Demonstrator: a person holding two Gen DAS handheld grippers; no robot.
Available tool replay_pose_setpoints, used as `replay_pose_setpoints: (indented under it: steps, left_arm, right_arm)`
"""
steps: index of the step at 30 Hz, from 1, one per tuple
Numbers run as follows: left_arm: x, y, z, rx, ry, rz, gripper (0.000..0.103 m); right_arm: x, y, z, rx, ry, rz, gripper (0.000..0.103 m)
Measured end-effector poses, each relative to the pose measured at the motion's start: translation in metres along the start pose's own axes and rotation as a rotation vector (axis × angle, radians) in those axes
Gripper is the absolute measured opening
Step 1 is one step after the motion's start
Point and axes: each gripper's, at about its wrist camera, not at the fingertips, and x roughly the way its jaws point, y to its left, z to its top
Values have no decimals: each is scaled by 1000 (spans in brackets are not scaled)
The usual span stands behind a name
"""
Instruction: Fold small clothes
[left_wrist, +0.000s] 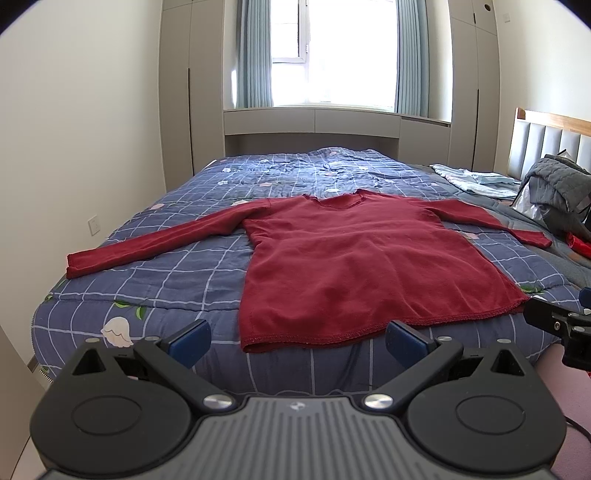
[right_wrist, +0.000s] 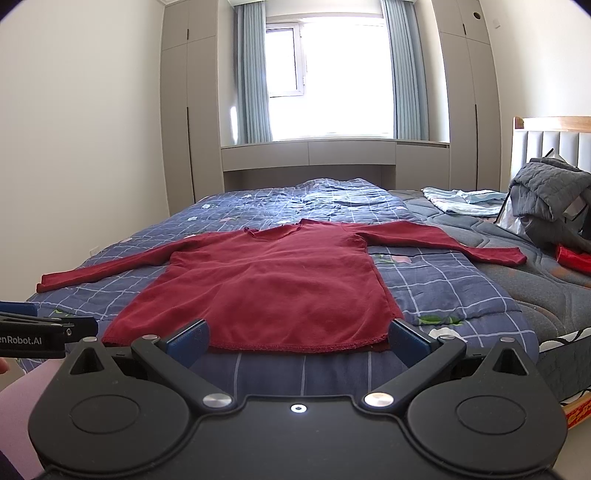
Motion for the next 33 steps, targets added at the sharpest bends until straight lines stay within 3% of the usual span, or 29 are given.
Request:
replay_pose_setpoints:
  steps: [33]
  left_arm:
    - [0, 0, 0, -2, -2, 0, 103]
  right_arm:
    - [2, 2, -1, -11, 8, -1, 103]
